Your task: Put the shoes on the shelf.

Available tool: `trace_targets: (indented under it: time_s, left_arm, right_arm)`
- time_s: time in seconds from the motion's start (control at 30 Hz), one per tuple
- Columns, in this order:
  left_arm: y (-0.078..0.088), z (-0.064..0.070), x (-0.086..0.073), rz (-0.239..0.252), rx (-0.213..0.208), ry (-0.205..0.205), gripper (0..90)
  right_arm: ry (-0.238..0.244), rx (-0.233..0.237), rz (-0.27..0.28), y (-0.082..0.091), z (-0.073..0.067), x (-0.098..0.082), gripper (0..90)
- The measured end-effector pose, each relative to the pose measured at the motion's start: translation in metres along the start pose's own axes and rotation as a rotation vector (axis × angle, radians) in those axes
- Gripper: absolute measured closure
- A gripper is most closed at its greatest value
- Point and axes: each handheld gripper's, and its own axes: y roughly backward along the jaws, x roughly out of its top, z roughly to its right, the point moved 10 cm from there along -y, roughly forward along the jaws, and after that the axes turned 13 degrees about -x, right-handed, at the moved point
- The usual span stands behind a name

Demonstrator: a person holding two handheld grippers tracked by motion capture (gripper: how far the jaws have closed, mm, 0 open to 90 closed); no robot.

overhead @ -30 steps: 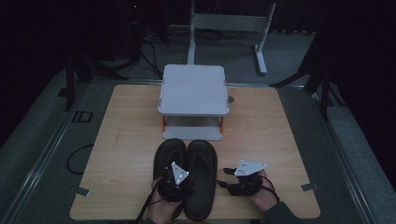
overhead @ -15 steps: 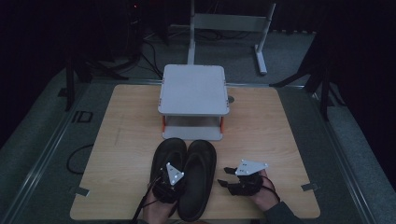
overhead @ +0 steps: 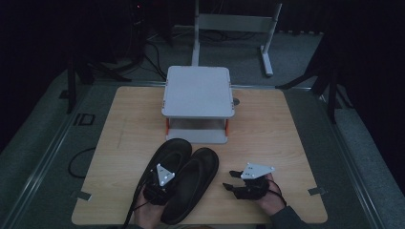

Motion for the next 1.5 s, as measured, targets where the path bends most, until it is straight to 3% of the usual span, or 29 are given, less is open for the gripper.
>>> trace_targets:
  time_s: [0.23, 0.43, 0.83, 1.07, 1.2, 1.5]
  left_arm:
    - [0.006, -0.003, 0.014, 0.037, 0.002, -0.005, 75.3]
    - [0.004, -0.009, 0.028, 0.069, 0.011, 0.014, 75.3]
    - [-0.019, -0.013, 0.054, 0.12, 0.039, 0.074, 75.2]
    - [-0.03, -0.02, 0.074, 0.165, 0.093, 0.112, 75.3]
    - [-0.037, -0.023, 0.083, 0.182, 0.096, 0.141, 75.2]
    - [-0.048, -0.027, 0.098, 0.202, 0.128, 0.146, 75.3]
  right_arm:
    - [-0.003, -0.004, 0.0, 0.0, 0.001, 0.0, 46.5]
    - [-0.006, -0.008, -0.001, -0.001, 0.002, -0.001, 46.6]
    - [-0.013, -0.018, -0.002, -0.001, 0.005, -0.002, 46.8]
    - [-0.02, -0.022, -0.003, 0.0, 0.007, -0.002, 46.9]
    - [-0.021, -0.025, -0.003, 0.0, 0.007, -0.003, 46.8]
    - [-0.026, -0.029, -0.005, -0.001, 0.009, -0.003, 46.9]
